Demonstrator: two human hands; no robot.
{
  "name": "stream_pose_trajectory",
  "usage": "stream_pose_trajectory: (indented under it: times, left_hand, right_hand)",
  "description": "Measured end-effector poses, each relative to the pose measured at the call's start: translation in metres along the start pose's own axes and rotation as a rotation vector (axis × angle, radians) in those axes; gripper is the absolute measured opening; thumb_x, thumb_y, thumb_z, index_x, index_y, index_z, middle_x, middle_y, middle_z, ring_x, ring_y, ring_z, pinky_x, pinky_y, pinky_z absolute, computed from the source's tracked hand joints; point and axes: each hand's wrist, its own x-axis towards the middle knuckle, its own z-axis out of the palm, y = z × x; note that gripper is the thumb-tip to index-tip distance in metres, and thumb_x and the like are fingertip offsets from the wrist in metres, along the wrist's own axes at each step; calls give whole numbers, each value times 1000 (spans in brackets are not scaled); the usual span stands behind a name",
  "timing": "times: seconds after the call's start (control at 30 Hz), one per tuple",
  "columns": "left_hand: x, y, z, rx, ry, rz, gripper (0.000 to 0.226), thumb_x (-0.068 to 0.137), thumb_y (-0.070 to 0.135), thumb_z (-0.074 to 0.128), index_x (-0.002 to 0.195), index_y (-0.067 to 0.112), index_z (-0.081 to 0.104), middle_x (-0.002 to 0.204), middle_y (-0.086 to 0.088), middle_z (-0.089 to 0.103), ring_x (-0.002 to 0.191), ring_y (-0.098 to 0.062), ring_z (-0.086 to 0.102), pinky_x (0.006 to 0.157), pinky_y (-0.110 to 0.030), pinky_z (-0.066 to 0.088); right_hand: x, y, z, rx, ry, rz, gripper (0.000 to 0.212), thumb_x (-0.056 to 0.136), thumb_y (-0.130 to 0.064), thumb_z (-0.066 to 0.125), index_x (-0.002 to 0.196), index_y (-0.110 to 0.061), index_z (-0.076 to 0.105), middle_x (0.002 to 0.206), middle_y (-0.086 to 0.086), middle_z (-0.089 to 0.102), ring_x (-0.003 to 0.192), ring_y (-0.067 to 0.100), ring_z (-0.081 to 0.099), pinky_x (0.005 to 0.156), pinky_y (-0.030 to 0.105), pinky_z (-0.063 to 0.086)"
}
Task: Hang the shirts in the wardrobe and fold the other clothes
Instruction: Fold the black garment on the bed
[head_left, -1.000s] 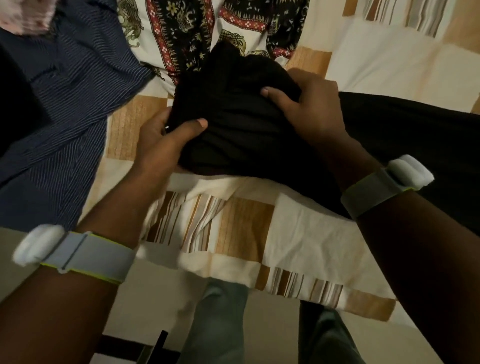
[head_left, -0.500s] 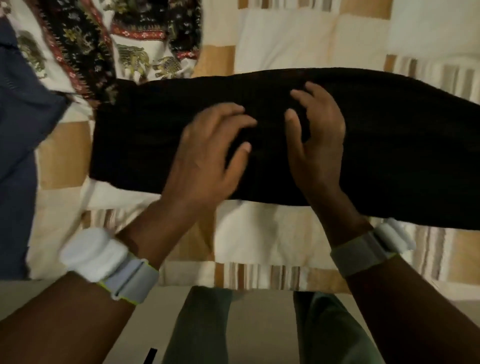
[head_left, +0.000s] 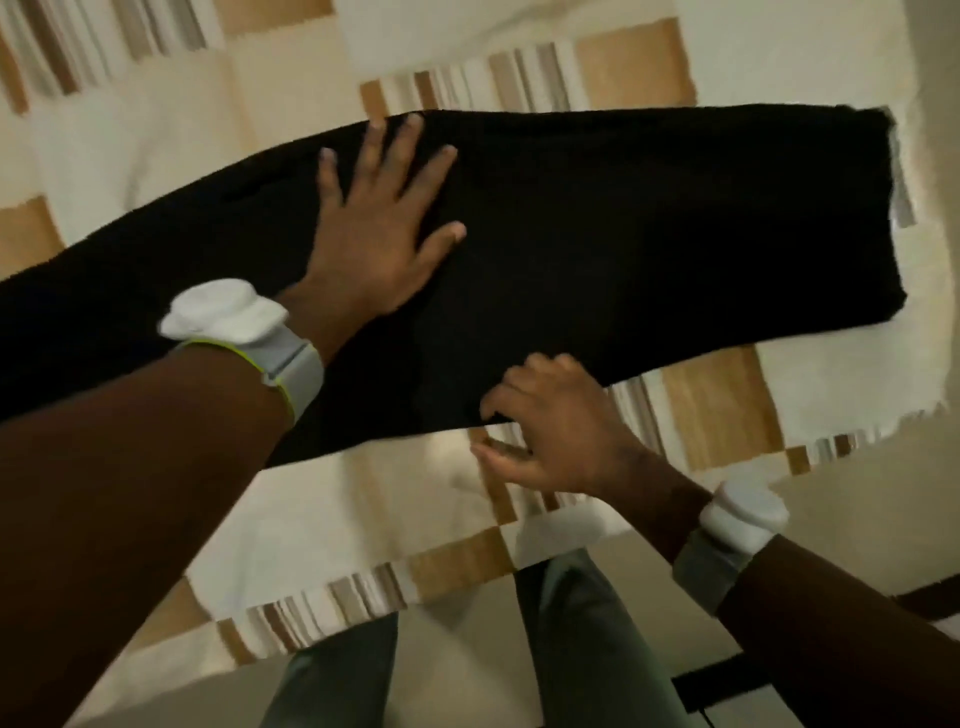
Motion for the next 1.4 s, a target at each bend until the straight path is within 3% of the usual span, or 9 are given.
stream_pose_trajectory:
  times: [0.1, 0.2, 0.3, 0.43, 0.8, 1.0, 1.17, 1.27, 1.4]
  left_hand:
    - [28, 47, -9, -2, 70, -125, 76, 103, 57, 33, 166, 20, 11, 174, -12, 1, 159, -38, -4, 122, -69, -2]
    - [30, 112, -2, 92, 37, 256, 76, 102, 57, 34, 166, 23, 8, 174, -11, -2, 159, -36, -7, 123, -68, 0]
    - [40, 172, 30, 162, -76, 494, 74, 102, 63, 28, 166, 31, 7, 174, -8, -4, 160, -33, -8, 122, -70, 0]
    - [73, 213, 44, 88, -24, 296, 75, 101, 69, 25, 165, 35, 9, 174, -4, -2, 160, -32, -8, 118, -75, -3]
    - [92, 236, 45, 71, -12, 153, 79, 100, 71, 22, 166, 32, 3, 174, -4, -7, 159, -32, -11, 116, -77, -4]
    - [86, 221, 15, -583, -119, 63, 71, 100, 62, 37, 163, 30, 27, 173, 6, 13, 160, -12, -4, 124, -56, -17]
    - [59, 194, -26, -1386, -136, -307, 51, 103, 48, 54, 149, 28, 48, 142, 7, 61, 125, -11, 64, 99, -31, 54]
    - [25, 168, -36, -1473, -253, -395, 54, 103, 59, 41, 146, 28, 50, 133, 3, 69, 106, -28, 73, 74, -36, 56]
    - [-32, 129, -38, -1757, -107, -641, 65, 104, 68, 25, 128, 27, 70, 124, -2, 75, 112, -22, 72, 84, -36, 59]
  right_hand:
    - [-16, 30, -29, 174, 231, 177, 37, 101, -51, 46, 105, -27, 73, 98, -7, 68, 93, 13, 61, 85, 37, 44]
    - [-30, 84, -44, 132, 471, 460, 32, 102, -41, 51, 126, -27, 67, 128, 0, 62, 121, 19, 56, 101, 42, 41]
    - [-64, 170, -48, -53, 386, 767, 51, 104, -50, 42, 152, -34, 44, 164, 5, 33, 153, 28, 26, 121, 55, 23]
    - [-102, 247, -58, 101, 337, 921, 73, 105, -67, 31, 165, -34, 8, 174, 2, 0, 160, 25, -3, 127, 55, 2]
    - [-53, 244, -108, 507, 457, 1214, 70, 83, -66, 71, 128, -15, 57, 117, 1, 66, 101, 17, 65, 81, 30, 53]
    - [-44, 229, -149, 1027, 310, 1124, 33, 83, -35, 84, 85, -25, 52, 89, -4, 62, 76, 12, 65, 59, 21, 58]
    - [-26, 178, -172, 626, 518, 999, 40, 85, -26, 72, 106, 7, 63, 97, 20, 70, 84, 29, 67, 80, 55, 56]
    - [1, 110, -179, 487, 621, 856, 31, 87, -36, 69, 106, -12, 63, 94, -2, 68, 87, 16, 66, 78, 44, 57]
    - [39, 12, -150, 477, 358, 484, 43, 94, -36, 67, 133, -20, 58, 119, 2, 70, 106, 21, 68, 86, 45, 58]
